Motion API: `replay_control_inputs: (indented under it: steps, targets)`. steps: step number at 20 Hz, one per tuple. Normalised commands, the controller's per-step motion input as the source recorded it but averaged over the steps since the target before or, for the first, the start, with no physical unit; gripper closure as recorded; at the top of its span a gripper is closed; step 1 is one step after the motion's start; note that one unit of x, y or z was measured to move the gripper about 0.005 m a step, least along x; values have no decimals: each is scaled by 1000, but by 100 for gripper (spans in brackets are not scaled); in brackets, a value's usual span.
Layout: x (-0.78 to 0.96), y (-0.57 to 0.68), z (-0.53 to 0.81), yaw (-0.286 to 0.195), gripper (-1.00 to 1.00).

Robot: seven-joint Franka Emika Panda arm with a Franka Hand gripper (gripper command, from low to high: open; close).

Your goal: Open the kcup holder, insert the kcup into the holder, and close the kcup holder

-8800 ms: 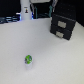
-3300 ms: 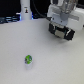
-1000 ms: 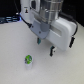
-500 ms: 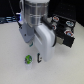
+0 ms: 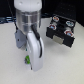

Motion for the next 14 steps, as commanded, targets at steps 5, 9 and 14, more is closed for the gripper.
replay_control_inputs:
  steps: [5, 9, 14]
  targets:
    - [11, -53, -105, -65, -100]
    - [-34, -66, -43, -49, -100]
    - [51, -56, -18, -45, -100]
